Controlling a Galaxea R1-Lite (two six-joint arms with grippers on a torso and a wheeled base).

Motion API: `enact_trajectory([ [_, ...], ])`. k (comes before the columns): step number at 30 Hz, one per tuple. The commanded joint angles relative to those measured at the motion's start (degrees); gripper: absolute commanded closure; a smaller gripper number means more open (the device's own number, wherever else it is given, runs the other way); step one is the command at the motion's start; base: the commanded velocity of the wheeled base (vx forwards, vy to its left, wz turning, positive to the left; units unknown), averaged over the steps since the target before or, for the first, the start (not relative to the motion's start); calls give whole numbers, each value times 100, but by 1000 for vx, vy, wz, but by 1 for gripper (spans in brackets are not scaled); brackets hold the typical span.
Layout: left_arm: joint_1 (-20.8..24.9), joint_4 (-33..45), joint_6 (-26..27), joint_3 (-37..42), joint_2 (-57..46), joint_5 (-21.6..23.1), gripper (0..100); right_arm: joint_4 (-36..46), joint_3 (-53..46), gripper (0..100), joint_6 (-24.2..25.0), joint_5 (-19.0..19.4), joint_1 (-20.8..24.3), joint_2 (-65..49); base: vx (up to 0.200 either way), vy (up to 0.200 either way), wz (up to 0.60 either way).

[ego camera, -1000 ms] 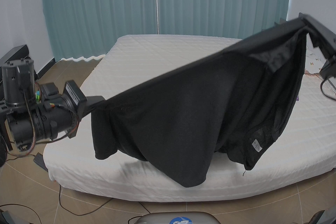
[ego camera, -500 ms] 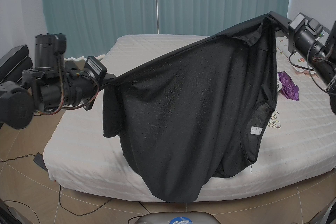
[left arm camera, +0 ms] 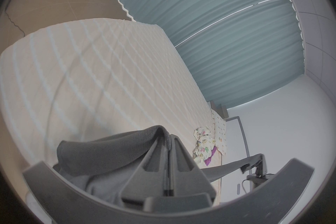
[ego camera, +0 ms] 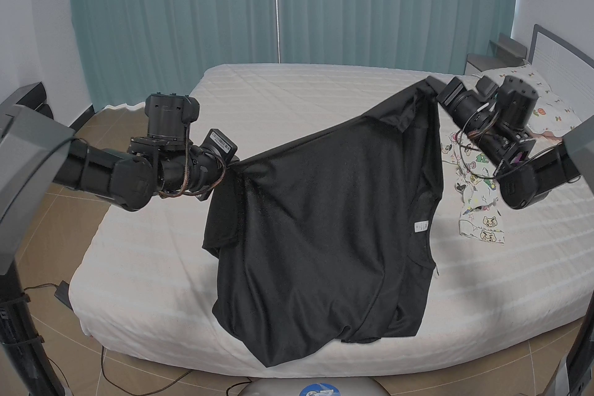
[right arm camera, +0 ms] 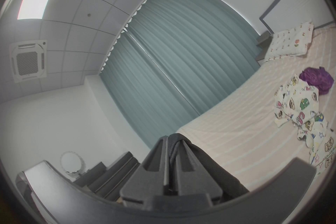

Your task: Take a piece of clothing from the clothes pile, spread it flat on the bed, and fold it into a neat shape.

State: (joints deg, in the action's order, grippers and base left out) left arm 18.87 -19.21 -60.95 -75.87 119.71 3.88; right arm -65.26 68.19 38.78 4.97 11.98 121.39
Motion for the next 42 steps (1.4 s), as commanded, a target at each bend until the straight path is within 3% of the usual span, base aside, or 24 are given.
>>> enact_trajectory([
  [1,-6,-12,4,-586,949,-27,100,-172,106,100,-46,-216,85,1123,0,0,0],
  [9,-68,-12,13,-1061,1485,-54,100,-180,607,100,-2,-708,50,1677,0,0,0],
  [10,-68,-12,13,-1061,1485,-54,100,-180,607,0,-2,-708,50,1677,0,0,0],
  [11,-85,-21,4,-1158,1573,-54,0,-180,642,0,7,-717,50,1791,0,0,0],
  [14,-112,-21,75,-1457,1819,-177,0,-31,695,0,-19,-700,50,2002,0,0,0],
  [20,-323,67,409,-2344,2346,-1354,0,364,783,0,25,-1016,-135,2196,0,0,0],
  [22,-428,76,505,-2485,2434,-1548,0,356,818,0,42,-1095,-214,2240,0,0,0],
  [27,-578,190,523,-2415,2390,-1521,0,321,1047,0,394,-1288,-311,2196,0,0,0],
  [31,-595,612,479,-2265,2311,-1504,0,567,809,0,411,-1201,-311,2134,0,0,0],
  [35,-674,744,470,-1580,1968,-827,0,681,185,0,402,-1042,-425,1835,0,0,0],
  [36,-674,744,470,-1580,1968,-827,0,681,185,0,402,-1042,-425,1835,0,0,0],
  [37,-692,752,470,-1333,1880,-528,0,663,-316,0,411,-946,-495,1589,0,0,0],
  [42,-674,752,470,-1307,1995,-379,0,400,-1695,0,692,-787,-504,1044,0,0,0],
])
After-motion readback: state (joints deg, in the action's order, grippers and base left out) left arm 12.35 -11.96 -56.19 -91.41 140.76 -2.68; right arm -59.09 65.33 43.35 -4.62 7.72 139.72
